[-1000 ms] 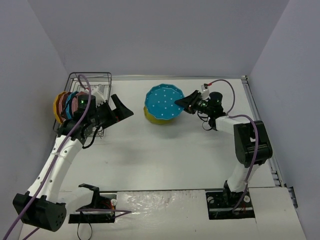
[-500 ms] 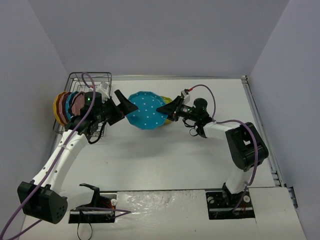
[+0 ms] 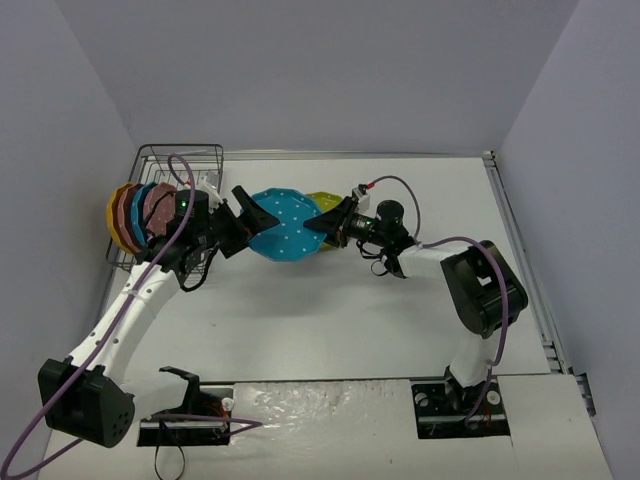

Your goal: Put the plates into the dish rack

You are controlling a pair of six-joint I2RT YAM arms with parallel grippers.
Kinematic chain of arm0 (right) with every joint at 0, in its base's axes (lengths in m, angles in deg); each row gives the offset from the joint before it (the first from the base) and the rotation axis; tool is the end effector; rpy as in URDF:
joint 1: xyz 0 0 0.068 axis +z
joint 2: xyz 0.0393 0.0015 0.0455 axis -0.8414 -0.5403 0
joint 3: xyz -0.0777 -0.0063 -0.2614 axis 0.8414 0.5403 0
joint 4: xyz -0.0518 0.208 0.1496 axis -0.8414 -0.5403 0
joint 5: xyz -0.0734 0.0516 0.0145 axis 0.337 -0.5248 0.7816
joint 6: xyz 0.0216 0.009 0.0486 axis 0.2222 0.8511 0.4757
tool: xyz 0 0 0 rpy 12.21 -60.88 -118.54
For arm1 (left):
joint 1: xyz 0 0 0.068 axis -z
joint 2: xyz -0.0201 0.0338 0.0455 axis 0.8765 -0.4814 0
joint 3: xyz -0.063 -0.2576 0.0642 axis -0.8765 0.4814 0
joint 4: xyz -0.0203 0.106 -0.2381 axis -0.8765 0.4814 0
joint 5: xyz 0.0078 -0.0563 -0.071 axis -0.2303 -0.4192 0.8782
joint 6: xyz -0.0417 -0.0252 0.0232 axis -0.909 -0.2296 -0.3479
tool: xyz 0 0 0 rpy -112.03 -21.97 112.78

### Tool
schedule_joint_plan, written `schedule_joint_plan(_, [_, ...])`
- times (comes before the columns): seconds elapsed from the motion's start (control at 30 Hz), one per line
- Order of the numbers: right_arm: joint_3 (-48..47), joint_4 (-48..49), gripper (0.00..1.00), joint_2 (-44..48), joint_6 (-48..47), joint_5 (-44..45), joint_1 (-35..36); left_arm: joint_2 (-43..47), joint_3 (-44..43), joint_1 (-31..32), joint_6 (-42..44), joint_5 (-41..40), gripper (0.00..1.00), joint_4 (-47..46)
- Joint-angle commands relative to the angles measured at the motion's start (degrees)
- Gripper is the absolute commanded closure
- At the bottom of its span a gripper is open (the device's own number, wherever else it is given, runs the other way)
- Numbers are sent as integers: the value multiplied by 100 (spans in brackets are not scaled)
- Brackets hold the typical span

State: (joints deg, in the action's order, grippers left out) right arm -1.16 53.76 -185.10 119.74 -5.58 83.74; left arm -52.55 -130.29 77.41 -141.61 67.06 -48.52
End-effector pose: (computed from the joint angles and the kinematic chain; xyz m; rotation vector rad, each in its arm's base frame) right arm 0.3189 0.1872 0.2266 0.0762 1.8443 2.0457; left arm 0.2476 -0.0868 0.3412 -0.4398 2.1385 -1.1668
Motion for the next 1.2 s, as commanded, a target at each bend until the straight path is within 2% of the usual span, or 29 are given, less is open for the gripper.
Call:
schedule_joint_plan(0.0, [-521,2122,100,215,294,-52,80,161,-156,34,-231,214,17,-538])
schedule_joint_plan(0.27, [-652,2119,100,114,256,-109,181,182,-103,34,-465,372,56,-884])
schedule_joint_plan(0.33, [-657,2050,100,117,187,-135,190,189,-115,34,-476,397,63,-929])
schedule_joint_plan(0.43, [-672,1932,100,131,37,-197,211,208,-162,34,-469,444,82,-1069])
schedule_joint_plan(0.5, [-658,1747,94,173,-167,-222,212,212,-195,34,-455,449,97,-1132])
schedule_joint_plan(0.53, [-654,1554,88,204,-295,-230,209,212,-217,34,-434,458,100,-1156])
schedule_joint_plan(0.6, [-682,1004,71,287,-648,-273,203,207,-287,29,-349,466,100,-1161])
schedule_joint_plan(0.77, [-951,-804,26,667,-2279,-272,196,217,-521,18,-70,400,100,-1028])
schedule_joint_plan(0.8, [-1034,-1241,20,752,-2523,-250,187,221,-581,13,7,386,100,-996])
schedule_joint_plan(0.9, [-1247,-2429,14,977,-3277,-52,135,221,-798,7,339,273,100,-799])
schedule_joint_plan(1.17, [-1445,-4431,2,1428,-4688,532,-636,40,-1638,-77,1830,-329,100,206])
